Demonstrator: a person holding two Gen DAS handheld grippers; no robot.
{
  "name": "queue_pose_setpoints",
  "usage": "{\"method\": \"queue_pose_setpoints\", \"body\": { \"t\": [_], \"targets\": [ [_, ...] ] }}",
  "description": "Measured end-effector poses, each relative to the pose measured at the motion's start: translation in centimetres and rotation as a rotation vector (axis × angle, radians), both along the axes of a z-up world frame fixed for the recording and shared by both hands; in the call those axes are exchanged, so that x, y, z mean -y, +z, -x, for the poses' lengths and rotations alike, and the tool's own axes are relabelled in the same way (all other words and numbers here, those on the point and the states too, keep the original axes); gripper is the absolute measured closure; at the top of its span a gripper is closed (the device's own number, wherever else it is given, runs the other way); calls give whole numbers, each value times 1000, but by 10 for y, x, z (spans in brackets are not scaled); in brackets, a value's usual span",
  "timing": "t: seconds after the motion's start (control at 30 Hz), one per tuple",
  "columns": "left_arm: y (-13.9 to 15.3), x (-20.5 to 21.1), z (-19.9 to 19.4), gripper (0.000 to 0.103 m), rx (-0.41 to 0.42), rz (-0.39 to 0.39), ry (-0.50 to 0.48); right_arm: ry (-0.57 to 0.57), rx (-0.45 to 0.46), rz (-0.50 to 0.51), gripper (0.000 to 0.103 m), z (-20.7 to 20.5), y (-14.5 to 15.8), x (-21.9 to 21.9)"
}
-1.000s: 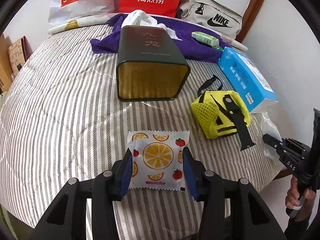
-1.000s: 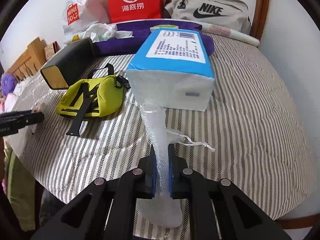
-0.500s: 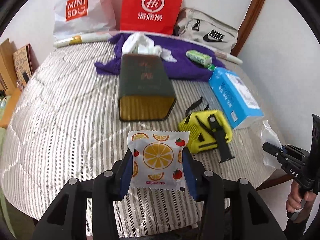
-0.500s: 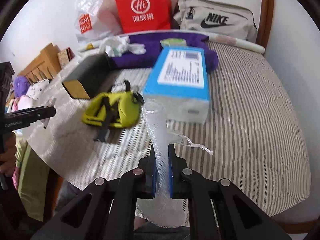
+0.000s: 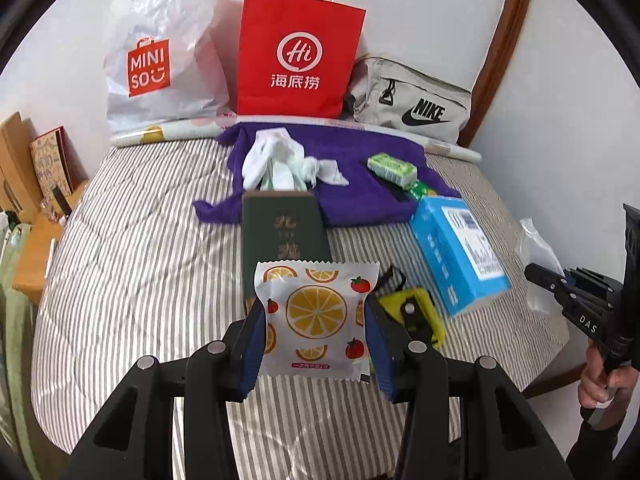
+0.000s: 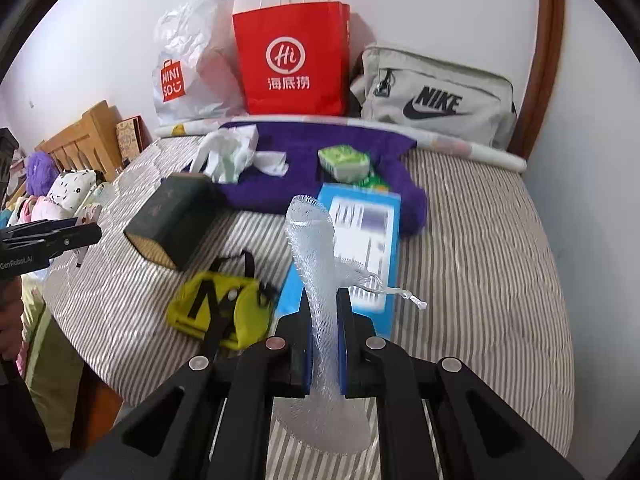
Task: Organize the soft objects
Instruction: 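Lift the packet and mesh bag and carry both toward the purple towel, then lower the packet and mesh bag onto the purple towel and open both tools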
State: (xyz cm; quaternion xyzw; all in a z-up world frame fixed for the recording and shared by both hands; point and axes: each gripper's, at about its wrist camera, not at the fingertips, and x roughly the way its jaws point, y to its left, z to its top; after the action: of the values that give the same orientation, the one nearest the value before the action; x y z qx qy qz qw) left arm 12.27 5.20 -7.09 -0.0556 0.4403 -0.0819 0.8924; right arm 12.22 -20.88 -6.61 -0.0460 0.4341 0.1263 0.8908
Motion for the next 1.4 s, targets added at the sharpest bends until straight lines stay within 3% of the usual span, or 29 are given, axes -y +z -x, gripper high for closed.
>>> {"method": "queue_pose_setpoints", "body": {
  "t": [0.57, 1.03, 1.4],
  "targets": [
    [11, 0, -105, 59, -54, 38, 15, 65, 24, 2, 94, -115, 20, -10],
    [-9, 5, -181, 59, -119, 43, 5, 36, -80, -5, 94, -220, -15, -11],
    [-32, 16, -224, 59, -178, 27, -24, 12, -146, 31, 93, -270, -45, -15]
  ]
}}
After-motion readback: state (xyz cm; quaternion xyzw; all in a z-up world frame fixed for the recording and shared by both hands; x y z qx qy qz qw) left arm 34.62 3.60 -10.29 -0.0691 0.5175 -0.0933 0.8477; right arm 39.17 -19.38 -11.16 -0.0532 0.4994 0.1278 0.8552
